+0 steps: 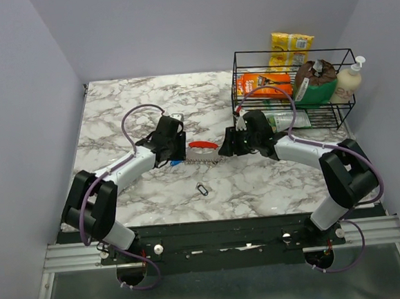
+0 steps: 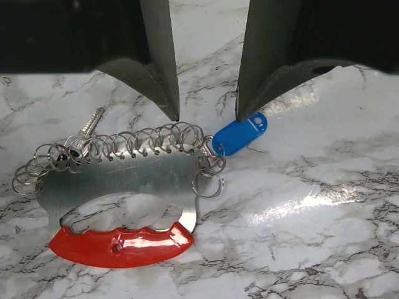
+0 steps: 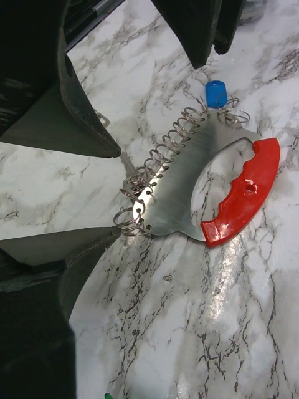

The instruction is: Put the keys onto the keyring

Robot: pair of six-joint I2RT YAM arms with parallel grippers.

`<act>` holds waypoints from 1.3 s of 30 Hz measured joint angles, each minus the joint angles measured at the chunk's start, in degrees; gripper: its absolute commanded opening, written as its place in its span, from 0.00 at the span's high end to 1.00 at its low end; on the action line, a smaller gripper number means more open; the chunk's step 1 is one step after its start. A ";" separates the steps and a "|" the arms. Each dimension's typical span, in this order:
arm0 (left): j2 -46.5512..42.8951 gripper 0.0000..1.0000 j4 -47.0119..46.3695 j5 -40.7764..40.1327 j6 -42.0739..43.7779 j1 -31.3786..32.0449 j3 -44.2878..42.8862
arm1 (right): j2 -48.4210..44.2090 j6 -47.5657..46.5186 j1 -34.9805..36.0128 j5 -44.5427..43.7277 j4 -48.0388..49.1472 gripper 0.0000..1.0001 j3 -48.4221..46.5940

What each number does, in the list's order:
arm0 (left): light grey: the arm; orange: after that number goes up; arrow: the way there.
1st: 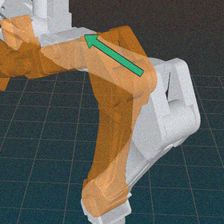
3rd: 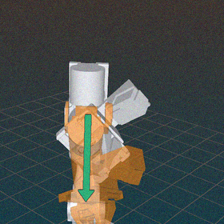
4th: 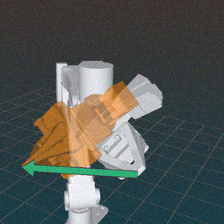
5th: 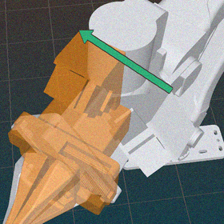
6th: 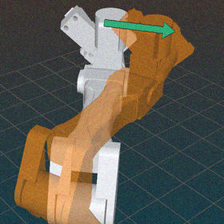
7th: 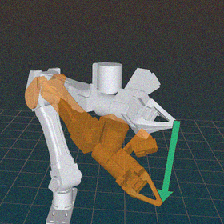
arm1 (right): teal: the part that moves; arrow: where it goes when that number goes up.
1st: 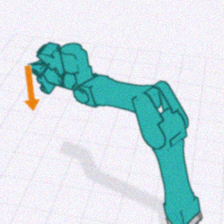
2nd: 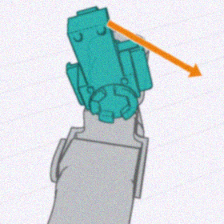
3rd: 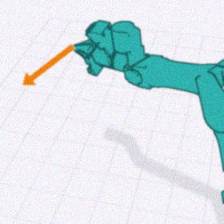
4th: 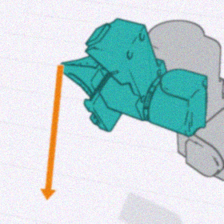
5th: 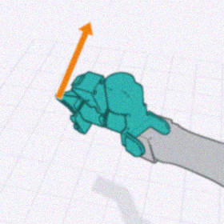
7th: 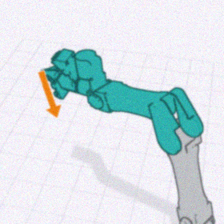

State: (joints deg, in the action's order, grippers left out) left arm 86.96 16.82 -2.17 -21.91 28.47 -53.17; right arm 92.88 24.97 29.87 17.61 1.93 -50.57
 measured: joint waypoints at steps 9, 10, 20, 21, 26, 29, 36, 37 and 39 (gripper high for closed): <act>4.66 0.53 1.22 0.02 2.99 3.26 -4.28 | -0.04 -0.57 0.00 0.79 -0.39 0.43 -0.11; 5.05 0.56 1.31 -0.02 3.17 3.48 -4.46 | -0.11 -0.59 0.00 0.81 -0.50 0.43 -0.11; 11.56 0.68 3.28 -2.47 4.15 4.02 -7.50 | -1.31 -0.94 0.00 0.81 -0.98 0.43 -0.11; 11.89 0.70 3.43 -2.73 4.15 4.11 -7.54 | -1.46 -1.01 0.00 0.81 -1.20 0.43 -0.13; 12.63 0.93 3.89 -3.50 4.15 4.24 -7.56 | -1.84 -1.11 0.00 0.79 -1.92 0.43 -0.22; 12.98 1.00 3.87 -3.54 4.09 4.28 -7.58 | -1.84 -1.27 0.00 0.79 -2.10 0.43 -0.37; 12.96 1.00 3.37 -3.58 3.17 4.28 -8.04 | -2.01 -1.66 0.00 0.79 -2.14 0.43 -0.70; 12.92 1.00 3.32 -3.61 2.86 4.28 -8.04 | -2.05 -1.70 0.00 0.79 -2.19 0.43 -0.70; 12.87 1.00 3.17 -3.61 2.16 4.28 -8.04 | -2.14 -1.79 0.00 0.79 -2.21 0.43 -0.70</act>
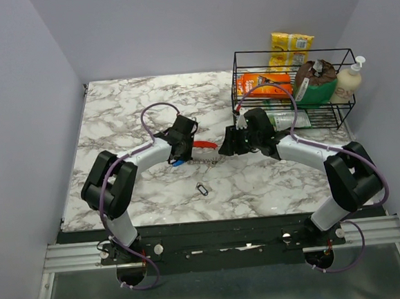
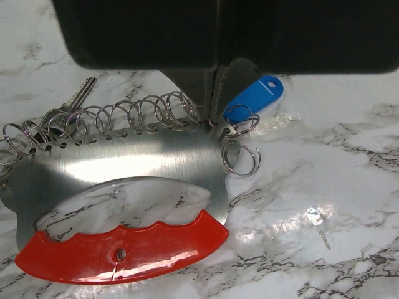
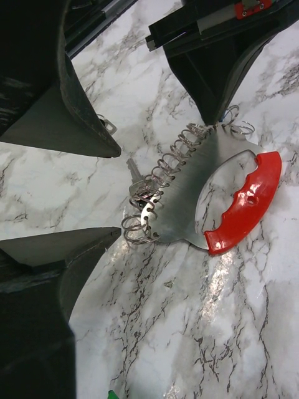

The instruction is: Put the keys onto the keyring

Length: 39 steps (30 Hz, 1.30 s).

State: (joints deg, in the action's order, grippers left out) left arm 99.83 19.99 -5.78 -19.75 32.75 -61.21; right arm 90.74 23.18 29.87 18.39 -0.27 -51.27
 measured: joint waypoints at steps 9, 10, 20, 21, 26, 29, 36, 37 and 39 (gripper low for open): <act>-1.92 1.00 -1.64 0.04 -2.80 -1.86 1.07 | 0.66 0.44 0.00 0.83 -0.02 0.58 -0.02; -2.25 1.00 -1.86 0.09 -3.04 -2.40 1.31 | 1.01 0.66 0.00 1.11 0.00 0.65 -0.02; -2.99 1.00 -2.73 1.38 -4.22 -5.86 2.23 | 5.22 0.15 5.51 0.31 -1.31 0.99 -3.72; -2.99 1.00 -2.73 1.51 -4.22 -5.86 2.25 | 6.01 -0.09 6.27 -0.04 -1.66 0.99 -4.79; -3.08 1.00 -2.75 1.84 -4.24 -5.84 2.51 | 11.30 -1.22 9.97 -2.49 -4.57 0.99 -10.67; -3.23 1.00 -2.75 1.95 -4.24 -5.84 2.69 | 13.90 -1.66 10.62 -3.80 -6.88 0.99 -12.79; -3.85 1.00 -2.71 1.99 -4.22 -5.84 2.89 | 18.12 -1.95 10.62 -7.04 -11.37 0.99 -15.76; -3.98 1.00 -2.71 1.99 -4.24 -5.84 2.93 | 18.56 -1.97 10.62 -7.48 -11.91 1.00 -16.26; -4.42 1.00 -2.73 1.99 -4.24 -5.84 3.23 | 19.47 -2.05 10.62 -8.41 -13.00 0.99 -17.94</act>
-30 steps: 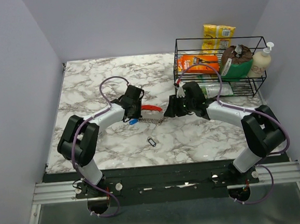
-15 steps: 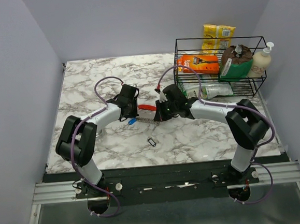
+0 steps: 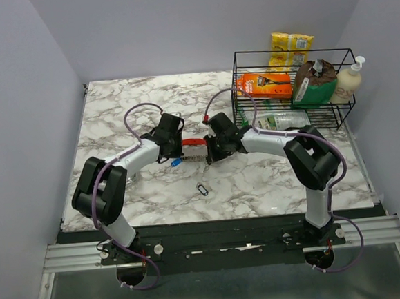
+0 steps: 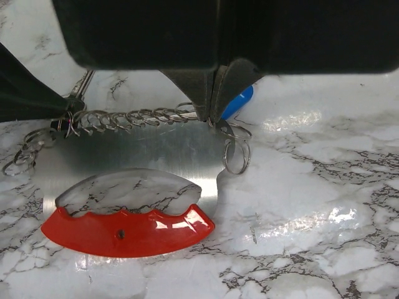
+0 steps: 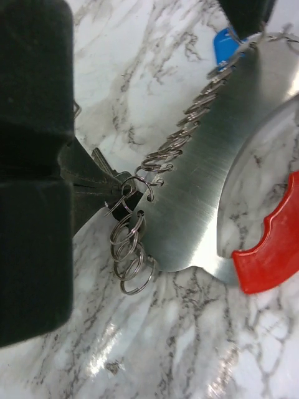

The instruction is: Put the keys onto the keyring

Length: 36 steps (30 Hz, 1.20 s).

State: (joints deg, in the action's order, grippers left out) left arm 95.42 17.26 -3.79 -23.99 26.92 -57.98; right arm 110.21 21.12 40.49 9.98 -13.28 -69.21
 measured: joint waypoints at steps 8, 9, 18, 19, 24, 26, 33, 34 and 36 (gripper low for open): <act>-2.14 1.00 0.04 0.48 -0.07 0.00 2.91 | 4.17 -0.09 0.00 -4.37 -2.69 1.00 -6.67; -2.32 1.00 0.02 0.66 -0.09 0.00 3.15 | 4.61 -0.15 0.00 -4.79 -2.91 1.00 -7.41; -3.61 1.00 -0.98 3.67 -2.19 0.87 5.64 | 9.66 -0.85 0.00 -6.34 -3.96 0.99 -14.97; -3.61 1.00 -1.09 4.02 -2.54 1.16 5.75 | 10.16 -1.07 0.00 -6.29 -3.98 0.99 -15.78; -3.61 1.00 -2.05 4.59 -4.85 3.67 6.05 | 12.17 -2.16 0.00 -5.60 -4.04 0.99 -19.17; -3.61 1.00 -2.23 4.20 -5.73 5.01 6.05 | 12.57 -2.67 0.00 -4.94 -4.04 0.99 -19.96; -3.61 0.67 -2.08 2.40 -7.23 9.16 6.01 | 12.68 -3.65 0.00 -3.13 -3.98 0.99 -20.48; -3.61 0.53 -1.90 2.05 -7.10 9.38 5.99 | 12.46 -3.65 0.00 -3.15 -3.93 0.99 -20.26; -3.61 0.37 -1.51 1.29 -7.21 9.49 5.97 | 11.50 -3.61 0.00 -3.19 -3.80 0.98 -18.78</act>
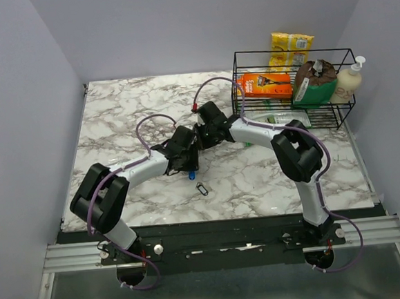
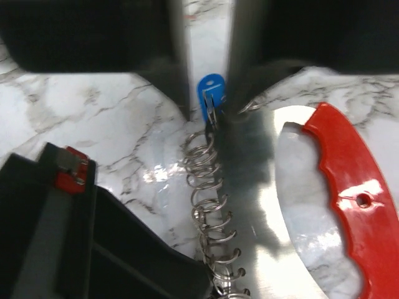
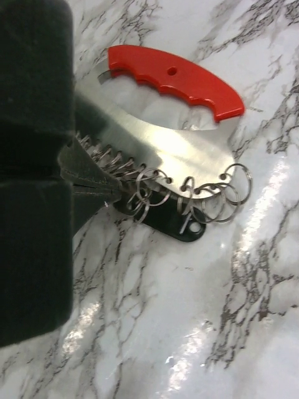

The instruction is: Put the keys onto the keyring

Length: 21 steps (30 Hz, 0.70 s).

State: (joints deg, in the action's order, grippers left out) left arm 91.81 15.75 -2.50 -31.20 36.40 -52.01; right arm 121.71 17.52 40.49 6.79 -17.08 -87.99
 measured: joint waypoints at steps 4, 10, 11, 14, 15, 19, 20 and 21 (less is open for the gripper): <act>-1.27 0.27 0.57 -0.76 -0.44 0.00 0.00 | -4.52 0.22 0.00 -0.39 -0.33 0.92 4.83; -9.64 0.21 0.61 -2.27 -0.48 0.07 0.09 | -13.55 0.55 0.00 -1.36 -0.28 0.80 9.62; -10.99 0.20 0.57 -2.43 -0.48 0.09 0.15 | -14.97 0.63 0.00 -1.36 -0.02 0.77 10.34; -14.95 0.18 0.13 -3.08 -0.35 0.09 0.85 | -18.21 0.81 0.00 -1.11 0.96 0.68 12.35; -16.28 0.18 0.15 -3.28 -0.22 0.09 1.11 | -18.91 0.76 0.00 -0.74 1.25 0.64 13.00; -19.17 0.18 0.20 -3.72 0.24 -0.33 1.66 | -20.26 0.57 0.00 1.81 3.72 0.50 16.81; -19.54 0.18 0.22 -3.78 0.39 -0.50 1.77 | -20.28 0.44 0.00 2.58 4.09 0.46 17.70; -19.89 0.18 0.22 -3.80 0.66 -0.87 1.92 | -20.28 0.37 0.00 3.43 4.39 0.39 18.58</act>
State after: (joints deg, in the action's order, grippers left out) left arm 71.92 15.97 -6.31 -30.55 35.53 -50.09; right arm 101.43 17.89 40.49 10.22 -12.69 -69.41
